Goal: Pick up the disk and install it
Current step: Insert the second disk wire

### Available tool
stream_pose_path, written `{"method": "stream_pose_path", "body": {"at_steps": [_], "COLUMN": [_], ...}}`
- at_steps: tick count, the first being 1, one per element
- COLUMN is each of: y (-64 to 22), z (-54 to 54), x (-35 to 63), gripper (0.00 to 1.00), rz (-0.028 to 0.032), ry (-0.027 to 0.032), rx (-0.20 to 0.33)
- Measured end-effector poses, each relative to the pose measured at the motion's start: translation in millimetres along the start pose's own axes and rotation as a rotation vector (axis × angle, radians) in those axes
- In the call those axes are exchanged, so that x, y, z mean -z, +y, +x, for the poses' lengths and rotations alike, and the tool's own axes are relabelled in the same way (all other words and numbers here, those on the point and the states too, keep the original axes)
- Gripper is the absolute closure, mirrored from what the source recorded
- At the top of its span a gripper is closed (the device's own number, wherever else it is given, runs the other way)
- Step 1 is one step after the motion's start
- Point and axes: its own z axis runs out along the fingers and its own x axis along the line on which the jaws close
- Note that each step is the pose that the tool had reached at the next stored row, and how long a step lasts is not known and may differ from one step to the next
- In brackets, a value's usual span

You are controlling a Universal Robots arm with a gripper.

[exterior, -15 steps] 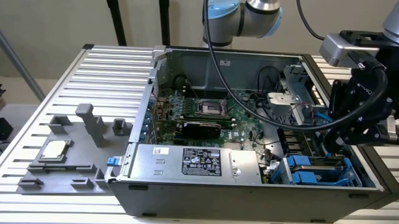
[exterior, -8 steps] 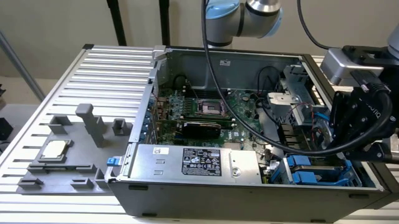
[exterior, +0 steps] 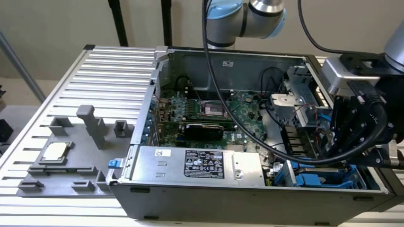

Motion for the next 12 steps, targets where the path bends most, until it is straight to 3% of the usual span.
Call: {"method": "stream_pose_path", "body": {"at_steps": [6, 12], "y": [4.1, 4.5], "z": [-0.4, -5.1], "x": [-7.6, -9.8], "gripper": [0.83, 0.83], "rz": [0.0125, 0.0136], "ry": [-0.0144, -0.0255], "rx": [0.007, 0.008]}}
